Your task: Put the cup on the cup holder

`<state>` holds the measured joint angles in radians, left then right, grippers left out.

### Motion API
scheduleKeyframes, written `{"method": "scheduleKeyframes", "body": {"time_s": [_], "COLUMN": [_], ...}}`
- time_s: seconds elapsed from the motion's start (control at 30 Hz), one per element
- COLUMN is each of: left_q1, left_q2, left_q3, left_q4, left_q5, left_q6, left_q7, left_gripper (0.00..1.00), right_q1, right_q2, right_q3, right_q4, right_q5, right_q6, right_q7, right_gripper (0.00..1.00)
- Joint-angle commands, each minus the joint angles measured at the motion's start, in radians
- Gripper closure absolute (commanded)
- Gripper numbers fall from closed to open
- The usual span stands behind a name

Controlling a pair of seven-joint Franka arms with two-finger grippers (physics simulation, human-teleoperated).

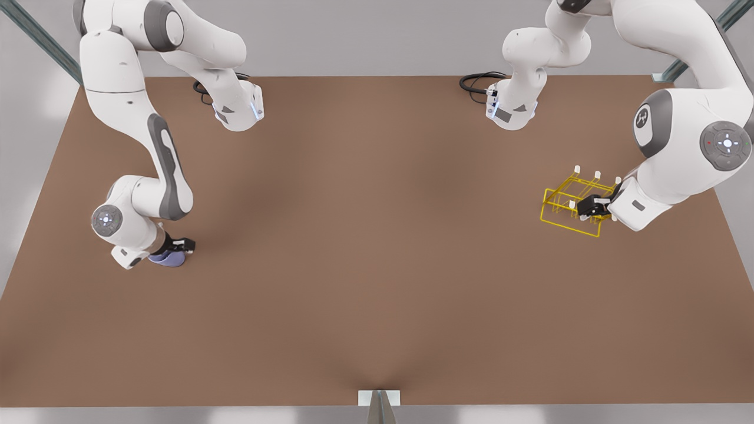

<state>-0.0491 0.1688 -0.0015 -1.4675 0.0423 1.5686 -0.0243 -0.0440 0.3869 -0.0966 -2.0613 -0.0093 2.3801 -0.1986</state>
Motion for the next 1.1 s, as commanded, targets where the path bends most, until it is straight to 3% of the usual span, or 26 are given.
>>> {"method": "scheduleKeyframes", "body": {"time_s": [0.0,0.1,0.13,0.23,0.27,0.3,0.33,0.6,0.73,0.77,0.87,0.93,0.97,1.07], "left_q1": [0.000,0.000,0.000,0.000,0.000,0.000,0.000,-0.001,-0.003,-0.005,-0.006,-0.008,-0.008,-0.009], "left_q2": [0.001,0.001,0.003,0.008,0.009,0.009,0.011,0.009,0.006,0.006,0.005,0.005,0.005,0.005], "left_q3": [0.000,0.001,0.000,0.000,0.000,0.000,0.000,0.000,0.000,0.000,-0.005,-0.011,-0.011,-0.012], "left_q4": [0.001,0.001,0.001,0.001,0.001,0.001,0.001,0.003,0.003,0.001,0.001,0.001,0.001,0.001], "left_q5": [0.001,0.001,0.001,0.001,0.001,0.001,0.001,0.001,0.001,0.001,0.001,0.001,0.001,0.002], "left_q6": [0.001,0.002,0.002,0.002,0.004,0.004,0.002,-0.002,-0.004,-0.004,-0.016,-0.016,-0.016,-0.024], "left_q7": [0.000,0.000,0.000,0.000,0.000,0.000,0.000,-0.002,-0.003,-0.003,-0.005,-0.005,-0.006,-0.005], "left_gripper": [0.00,0.00,0.00,0.00,0.00,0.00,0.00,0.00,0.00,0.00,0.00,0.00,0.00,0.00], "right_q1": [-0.004,-0.005,-0.005,-0.016,-0.016,-0.020,-0.028,0.035,0.170,0.177,0.325,0.375,0.401,0.429], "right_q2": [0.007,0.012,0.012,0.020,0.020,0.018,0.012,-0.074,-0.109,-0.109,-0.071,0.000,0.024,0.072], "right_q3": [0.000,0.000,0.000,0.000,0.000,0.000,0.000,0.003,0.015,0.060,0.078,0.175,0.181,0.250], "right_q4": [-0.008,-0.010,-0.010,-0.025,-0.028,-0.033,-0.039,-0.036,0.073,0.099,0.234,0.349,0.378,0.402], "right_q5": [0.003,0.003,0.002,0.003,0.002,0.003,0.008,0.018,0.052,0.072,0.086,0.114,0.149,0.443], "right_q6": [0.080,0.073,0.073,0.080,0.080,0.076,0.077,0.060,-0.162,-0.191,-0.292,-0.294,-0.291,-0.185], "right_q7": [-0.104,-0.133,-0.150,-0.150,-0.157,-0.166,-0.166,-0.173,0.039,0.111,0.381,0.605,0.643,0.642], "right_gripper": [0.13,0.49,0.54,0.54,0.59,0.76,0.79,0.79,0.79,0.79,0.79,0.79,0.79,0.79]}}
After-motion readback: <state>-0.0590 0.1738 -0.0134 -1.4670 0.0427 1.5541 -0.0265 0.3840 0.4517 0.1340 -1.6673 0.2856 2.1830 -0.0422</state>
